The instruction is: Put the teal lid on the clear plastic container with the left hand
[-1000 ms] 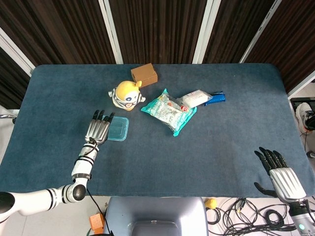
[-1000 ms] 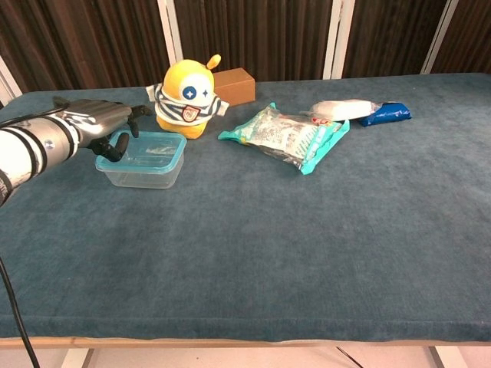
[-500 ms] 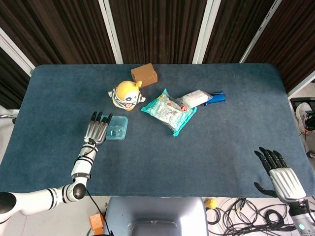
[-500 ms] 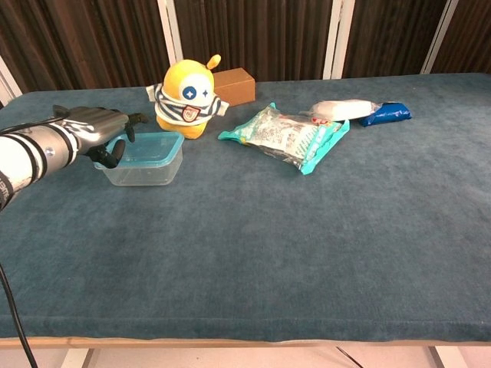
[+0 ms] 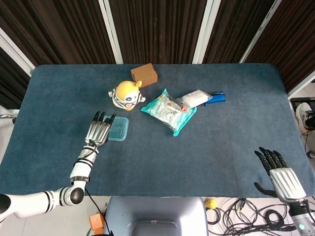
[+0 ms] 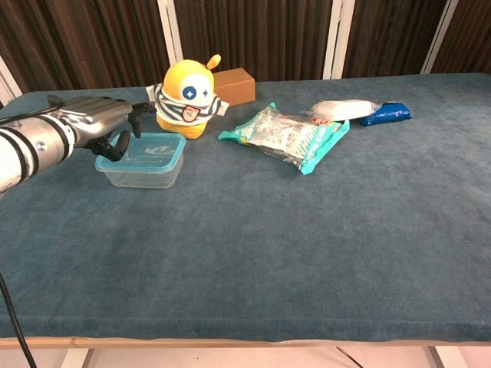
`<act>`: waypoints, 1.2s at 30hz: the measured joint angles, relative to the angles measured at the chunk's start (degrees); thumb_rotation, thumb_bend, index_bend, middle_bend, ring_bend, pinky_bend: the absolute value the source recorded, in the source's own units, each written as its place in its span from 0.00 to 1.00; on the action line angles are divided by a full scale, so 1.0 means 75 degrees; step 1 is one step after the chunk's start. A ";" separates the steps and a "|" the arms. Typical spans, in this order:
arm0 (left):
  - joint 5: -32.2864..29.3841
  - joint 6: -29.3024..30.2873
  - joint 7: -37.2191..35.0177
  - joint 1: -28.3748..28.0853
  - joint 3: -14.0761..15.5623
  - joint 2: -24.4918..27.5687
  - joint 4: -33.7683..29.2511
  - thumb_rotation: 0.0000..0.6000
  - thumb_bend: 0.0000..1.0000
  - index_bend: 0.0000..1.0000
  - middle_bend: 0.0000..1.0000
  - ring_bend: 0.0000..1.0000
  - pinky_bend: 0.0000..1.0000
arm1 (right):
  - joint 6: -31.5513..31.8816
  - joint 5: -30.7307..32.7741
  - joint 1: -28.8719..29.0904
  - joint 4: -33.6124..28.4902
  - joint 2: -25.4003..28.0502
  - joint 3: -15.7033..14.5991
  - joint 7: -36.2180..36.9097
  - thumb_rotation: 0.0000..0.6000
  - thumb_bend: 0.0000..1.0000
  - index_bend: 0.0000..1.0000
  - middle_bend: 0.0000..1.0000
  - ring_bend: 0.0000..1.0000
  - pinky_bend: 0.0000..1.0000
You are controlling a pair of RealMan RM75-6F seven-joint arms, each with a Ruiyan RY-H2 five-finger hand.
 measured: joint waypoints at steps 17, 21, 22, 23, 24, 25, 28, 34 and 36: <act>0.0153 0.0811 0.0419 0.0721 0.0487 0.0669 -0.1385 1.00 0.81 0.00 0.29 0.06 0.00 | 0.0000 0.0000 0.0000 0.0000 0.0000 0.0000 0.0000 1.00 0.18 0.00 0.00 0.00 0.00; 0.0104 0.0784 0.0479 0.0745 0.0494 0.0594 -0.1329 1.00 0.81 0.00 0.29 0.06 0.00 | 0.0000 0.0000 0.0000 0.0000 0.0000 0.0000 0.0000 1.00 0.18 0.00 0.00 0.00 0.00; 0.0088 0.0763 0.0471 0.0750 0.0486 0.0584 -0.1328 1.00 0.81 0.00 0.29 0.07 0.00 | 0.0000 0.0000 0.0000 0.0000 0.0000 0.0000 0.0000 1.00 0.18 0.00 0.00 0.00 0.00; 0.0074 0.0741 0.0464 0.0754 0.0478 0.0569 -0.1325 1.00 0.81 0.00 0.29 0.07 0.00 | 0.0000 0.0000 0.0000 0.0000 0.0000 0.0000 0.0000 1.00 0.18 0.00 0.00 0.00 0.00; 0.0074 0.0729 0.0465 0.0755 0.0474 0.0550 -0.1304 1.00 0.81 0.00 0.29 0.07 0.00 | 0.0000 0.0000 0.0000 0.0000 0.0000 0.0000 0.0000 1.00 0.18 0.00 0.00 0.00 0.00; 0.0082 0.0723 0.0468 0.0754 0.0472 0.0535 -0.1278 1.00 0.81 0.00 0.29 0.07 0.00 | 0.0000 0.0000 0.0000 0.0000 0.0000 0.0000 0.0000 1.00 0.18 0.00 0.00 0.00 0.00; 0.0070 0.0669 0.0477 0.0751 0.0458 0.0483 -0.1205 1.00 0.81 0.00 0.29 0.07 0.00 | 0.0000 0.0000 0.0000 0.0000 0.0000 0.0000 0.0000 1.00 0.18 0.00 0.00 0.00 0.00; -0.0037 0.0544 0.0514 0.0742 0.0434 0.0410 -0.1099 1.00 0.81 0.00 0.29 0.07 0.00 | 0.0000 0.0000 0.0000 0.0000 0.0000 0.0000 0.0000 1.00 0.18 0.00 0.00 0.00 0.00; -0.0067 0.0519 0.0550 0.0739 0.0433 0.0398 -0.1070 1.00 0.81 0.00 0.29 0.07 0.00 | 0.0000 0.0000 0.0000 0.0000 0.0000 0.0000 0.0000 1.00 0.18 0.00 0.00 0.00 0.00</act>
